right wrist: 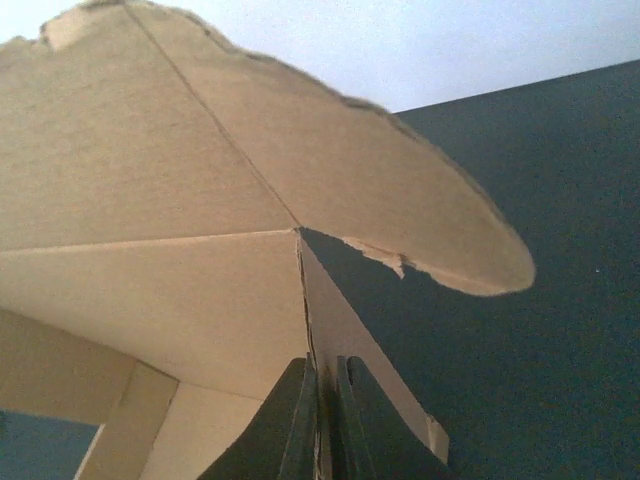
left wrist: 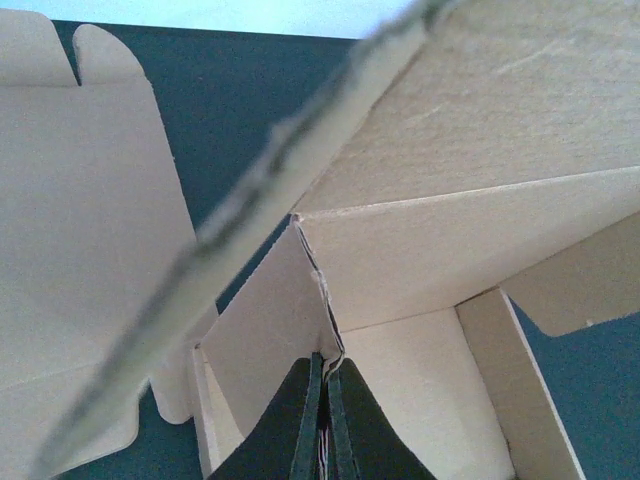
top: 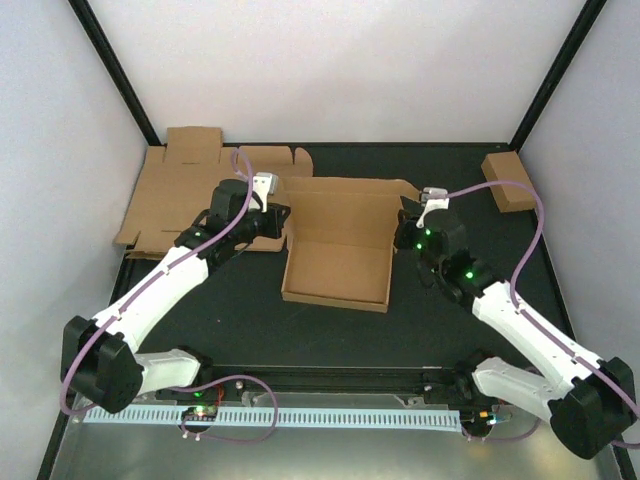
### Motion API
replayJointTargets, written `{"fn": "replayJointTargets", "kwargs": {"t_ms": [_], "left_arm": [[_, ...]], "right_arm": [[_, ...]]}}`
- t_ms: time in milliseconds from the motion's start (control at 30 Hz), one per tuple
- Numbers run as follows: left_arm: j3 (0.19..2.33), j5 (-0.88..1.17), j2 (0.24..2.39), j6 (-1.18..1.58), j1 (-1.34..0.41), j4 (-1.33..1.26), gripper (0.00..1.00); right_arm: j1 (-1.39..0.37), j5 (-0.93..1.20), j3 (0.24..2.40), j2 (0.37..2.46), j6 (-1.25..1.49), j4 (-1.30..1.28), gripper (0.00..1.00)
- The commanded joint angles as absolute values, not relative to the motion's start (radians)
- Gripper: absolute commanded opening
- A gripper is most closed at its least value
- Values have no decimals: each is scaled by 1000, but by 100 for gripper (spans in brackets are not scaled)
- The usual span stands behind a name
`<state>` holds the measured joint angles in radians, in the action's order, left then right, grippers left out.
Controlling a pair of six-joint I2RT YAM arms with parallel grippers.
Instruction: Fold the paper box
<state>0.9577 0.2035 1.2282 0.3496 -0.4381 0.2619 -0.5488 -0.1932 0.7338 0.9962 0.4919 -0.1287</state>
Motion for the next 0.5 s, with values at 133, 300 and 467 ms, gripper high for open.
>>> {"fn": "replayJointTargets", "kwargs": {"t_ms": [133,300,467], "left_arm": [[958,227,1173,311,-445,319,2],[927,211,1151,289,-446,334,2],[897,218,1128,274,-446,329,1]], "right_arm": [[-614,-392,750,1013,647,-52,16],[-683,-467,763,1032,654,-29,16],[-720,-460,704,1014,702,-13,23]]}}
